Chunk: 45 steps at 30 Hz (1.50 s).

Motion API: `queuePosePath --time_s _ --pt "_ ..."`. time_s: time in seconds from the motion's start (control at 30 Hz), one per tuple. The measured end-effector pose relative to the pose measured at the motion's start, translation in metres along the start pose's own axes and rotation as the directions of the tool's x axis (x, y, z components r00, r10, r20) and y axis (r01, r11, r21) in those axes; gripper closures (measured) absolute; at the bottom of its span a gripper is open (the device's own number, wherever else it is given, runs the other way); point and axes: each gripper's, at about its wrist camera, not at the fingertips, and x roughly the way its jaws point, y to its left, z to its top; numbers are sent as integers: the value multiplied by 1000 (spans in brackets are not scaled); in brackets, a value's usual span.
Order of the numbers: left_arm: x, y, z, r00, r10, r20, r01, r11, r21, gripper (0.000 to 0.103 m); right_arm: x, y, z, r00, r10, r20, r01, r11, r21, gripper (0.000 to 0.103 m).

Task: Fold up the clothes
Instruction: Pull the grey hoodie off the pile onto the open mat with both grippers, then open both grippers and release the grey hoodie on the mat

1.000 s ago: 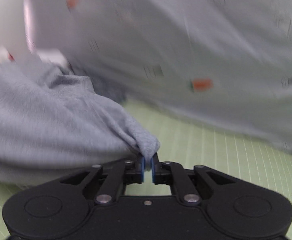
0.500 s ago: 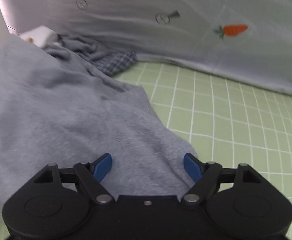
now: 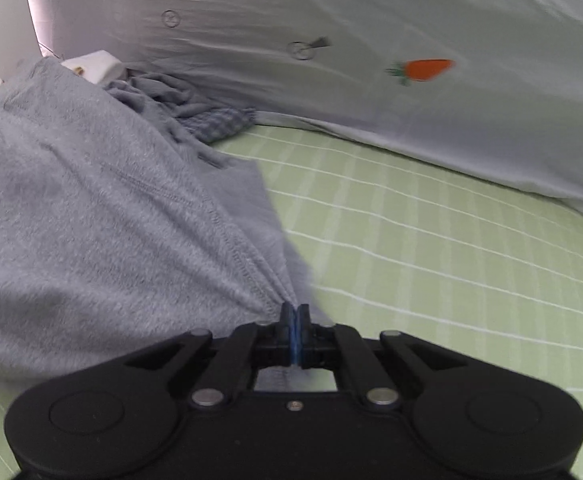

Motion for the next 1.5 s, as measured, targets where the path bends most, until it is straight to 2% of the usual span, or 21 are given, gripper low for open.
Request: queuePosePath --time_s 0.03,0.17,0.27,0.33,0.37,0.4,0.53,0.57,0.6,0.67,0.73,0.8,0.83,0.87,0.97,1.03,1.1,1.27,1.3,1.4,1.5 --pt "-5 -15 -7 1000 -25 -6 25 1000 11 88 -7 -8 -7 1000 -23 5 23 1000 -8 103" --pt "-18 -79 -45 992 -118 -50 121 991 56 88 -34 -80 -42 989 -146 -19 146 989 16 103" --pt "-21 -128 -80 981 -161 -112 172 981 92 88 -54 -134 -68 971 -237 -39 238 971 33 103" --pt "-20 -160 -104 968 -190 -161 209 971 112 92 -68 -171 -86 954 -296 -54 299 953 43 103" --pt "-18 -175 -117 959 -205 -195 231 965 120 93 -74 -189 -95 944 -325 -62 328 943 48 103" --pt "-15 -189 -130 948 -219 -232 252 960 122 93 -80 -207 -103 943 -326 -75 331 941 71 103" --pt "0 -231 -180 881 -252 -400 317 943 104 93 -84 -208 -118 962 -263 -78 268 962 54 99" --pt "-2 -236 -187 869 -264 -418 328 941 88 92 -85 -207 -121 966 -247 -79 251 967 49 91" --pt "-6 -238 -189 868 -277 -412 335 939 75 91 -86 -207 -125 970 -231 -80 235 971 44 87" --pt "-20 -238 -188 882 -298 -366 341 938 59 81 -88 -207 -132 977 -198 -81 202 979 34 58" --pt "-32 -229 -179 912 -290 -291 317 947 47 69 -90 -206 -139 983 -165 -84 168 985 25 51" --pt "-40 -215 -165 943 -250 -221 262 965 27 64 -89 -200 -138 988 -133 -78 134 991 17 32" --pt "-40 -204 -157 957 -217 -194 224 974 12 61 -85 -193 -132 991 -116 -70 118 993 13 11" --pt "-41 -193 -151 969 -182 -170 184 983 -3 60 -82 -186 -127 993 -100 -62 101 995 10 0" --pt "-27 -158 -134 989 -73 -127 68 997 -40 49 -71 -163 -105 998 -35 -43 36 999 10 0" --pt "-13 -130 -126 989 -15 -144 5 997 -71 48 -56 -146 -87 999 22 -26 -21 1000 17 0" --pt "0 -104 -121 984 12 -175 -32 994 -108 48 -36 -130 -67 997 77 -11 -77 997 26 0" --pt "34 -57 -110 972 48 -231 -81 988 -134 48 0 -70 -15 971 239 -2 -239 971 -12 0" --pt "40 -50 -108 970 52 -238 -86 987 -134 48 2 -61 -8 965 262 11 -262 965 -5 0" --pt "59 -37 -104 965 41 -260 -79 987 -138 48 6 -32 15 943 330 52 -331 944 14 10" --pt "76 -38 -106 957 16 -289 -59 988 -140 49 2 -28 21 923 369 106 -379 920 95 12"
